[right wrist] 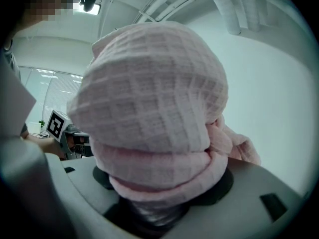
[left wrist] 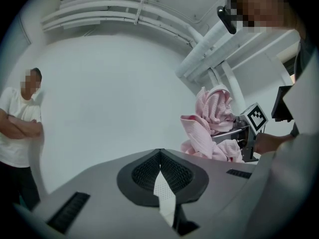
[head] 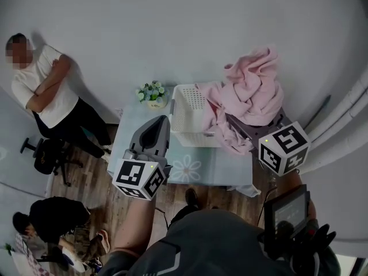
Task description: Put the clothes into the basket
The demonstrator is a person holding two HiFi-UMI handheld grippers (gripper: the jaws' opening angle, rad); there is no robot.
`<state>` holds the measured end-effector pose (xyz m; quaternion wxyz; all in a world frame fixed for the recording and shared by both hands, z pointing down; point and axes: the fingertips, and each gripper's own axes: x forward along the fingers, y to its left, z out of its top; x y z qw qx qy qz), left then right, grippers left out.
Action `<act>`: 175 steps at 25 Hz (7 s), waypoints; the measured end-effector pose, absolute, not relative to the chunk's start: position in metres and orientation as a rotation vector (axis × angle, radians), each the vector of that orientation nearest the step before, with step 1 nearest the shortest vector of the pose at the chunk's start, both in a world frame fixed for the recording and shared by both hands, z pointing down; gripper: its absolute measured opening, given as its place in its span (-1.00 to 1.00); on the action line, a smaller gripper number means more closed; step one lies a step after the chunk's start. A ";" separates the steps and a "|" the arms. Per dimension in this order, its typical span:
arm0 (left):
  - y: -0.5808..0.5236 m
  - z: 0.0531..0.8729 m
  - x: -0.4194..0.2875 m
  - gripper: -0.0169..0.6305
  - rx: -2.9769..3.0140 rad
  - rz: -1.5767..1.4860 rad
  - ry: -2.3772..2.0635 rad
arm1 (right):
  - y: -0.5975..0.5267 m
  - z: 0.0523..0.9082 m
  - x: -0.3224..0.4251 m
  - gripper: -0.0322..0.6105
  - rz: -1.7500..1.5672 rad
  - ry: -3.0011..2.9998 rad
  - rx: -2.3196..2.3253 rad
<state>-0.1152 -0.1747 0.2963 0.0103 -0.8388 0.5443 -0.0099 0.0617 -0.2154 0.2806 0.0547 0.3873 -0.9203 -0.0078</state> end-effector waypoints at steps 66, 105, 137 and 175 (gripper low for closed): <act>-0.345 0.462 -0.198 -0.92 -2.853 -0.322 1.786 | -0.351 0.695 -0.042 0.13 0.004 -1.759 -0.037; -0.281 0.428 -0.189 -0.92 -2.813 -0.190 1.796 | -0.346 0.679 -0.033 0.37 0.043 -1.679 0.049; -0.184 0.358 -0.087 -0.92 -2.704 -0.136 1.739 | -0.245 0.356 0.021 0.35 0.022 -2.713 0.808; -0.124 0.327 -0.172 -0.92 -2.754 -0.013 1.598 | -0.138 0.306 -0.024 -0.86 0.050 -2.720 1.310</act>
